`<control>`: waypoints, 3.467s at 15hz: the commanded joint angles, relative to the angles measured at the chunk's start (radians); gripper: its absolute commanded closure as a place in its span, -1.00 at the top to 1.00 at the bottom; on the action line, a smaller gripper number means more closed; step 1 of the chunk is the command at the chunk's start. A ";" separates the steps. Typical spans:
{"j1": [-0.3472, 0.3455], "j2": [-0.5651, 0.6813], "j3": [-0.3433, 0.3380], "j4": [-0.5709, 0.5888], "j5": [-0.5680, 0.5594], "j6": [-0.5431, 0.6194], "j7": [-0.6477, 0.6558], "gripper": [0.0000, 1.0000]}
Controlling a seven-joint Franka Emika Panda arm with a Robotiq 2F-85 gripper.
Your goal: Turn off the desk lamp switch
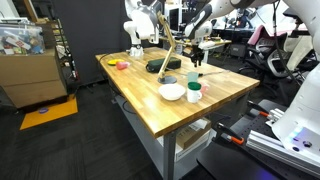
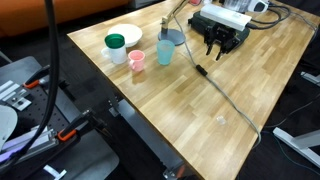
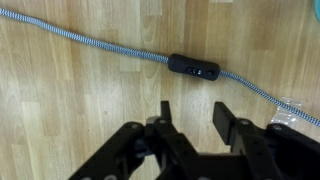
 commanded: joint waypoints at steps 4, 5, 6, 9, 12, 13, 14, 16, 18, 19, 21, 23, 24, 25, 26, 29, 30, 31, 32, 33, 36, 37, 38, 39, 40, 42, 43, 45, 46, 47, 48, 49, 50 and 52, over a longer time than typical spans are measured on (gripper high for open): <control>-0.031 0.059 0.022 0.093 -0.012 -0.067 0.012 -0.99; -0.032 0.064 0.022 0.095 -0.012 -0.066 0.013 -1.00; -0.033 0.068 0.022 0.098 -0.012 -0.067 0.013 -1.00; -0.035 0.074 0.022 0.099 -0.011 -0.068 0.015 -1.00; -0.032 0.075 0.025 0.093 -0.011 -0.065 0.014 -1.00; -0.032 0.074 0.025 0.090 -0.012 -0.065 0.015 -1.00; -0.031 0.073 0.025 0.086 -0.013 -0.064 0.017 -1.00; -0.030 0.069 0.023 0.078 -0.015 -0.063 0.018 -1.00; -0.030 0.063 0.023 0.067 -0.017 -0.058 0.013 -1.00; -0.030 0.061 0.024 0.061 -0.017 -0.057 0.012 -1.00; -0.029 0.056 0.026 0.047 -0.016 -0.054 0.009 -1.00; -0.029 0.055 0.028 0.035 -0.015 -0.053 0.008 -1.00; -0.029 0.054 0.029 0.030 -0.015 -0.053 0.007 -1.00; -0.030 0.055 0.030 0.026 -0.014 -0.054 0.007 -1.00; -0.031 0.058 0.031 0.026 -0.014 -0.056 0.006 -1.00; -0.031 0.063 0.030 0.024 -0.014 -0.060 0.007 -1.00; -0.032 0.065 0.030 0.025 -0.014 -0.062 0.008 -1.00; -0.032 0.066 0.030 0.025 -0.014 -0.064 0.008 -1.00; -0.033 0.068 0.031 0.027 -0.013 -0.066 0.008 -1.00; -0.034 0.072 0.032 0.030 -0.011 -0.067 0.007 -1.00; -0.035 0.086 0.035 0.043 -0.009 -0.071 0.005 -1.00; -0.036 0.092 0.036 0.048 -0.008 -0.071 0.005 -1.00; -0.039 0.097 0.037 0.054 -0.005 -0.072 0.006 -1.00; -0.040 0.101 0.037 0.058 -0.005 -0.073 0.006 -1.00; -0.042 0.102 0.038 0.061 -0.003 -0.074 0.006 -1.00; -0.045 0.104 0.039 0.063 0.000 -0.073 0.008 -1.00; -0.048 0.105 0.039 0.061 0.002 -0.073 0.009 -1.00; -0.052 0.101 0.039 0.049 0.007 -0.068 0.013 -1.00; -0.055 0.097 0.040 0.038 0.012 -0.061 0.017 -1.00; -0.060 0.094 0.041 0.027 0.021 -0.053 0.024 -1.00; -0.066 0.090 0.042 0.012 0.034 -0.041 0.034 -1.00; -0.074 0.088 0.044 0.002 0.047 -0.031 0.046 -1.00; -0.083 0.087 0.047 -0.004 0.064 -0.026 0.055 -1.00; -0.102 0.086 0.052 -0.014 0.099 -0.014 0.072 -1.00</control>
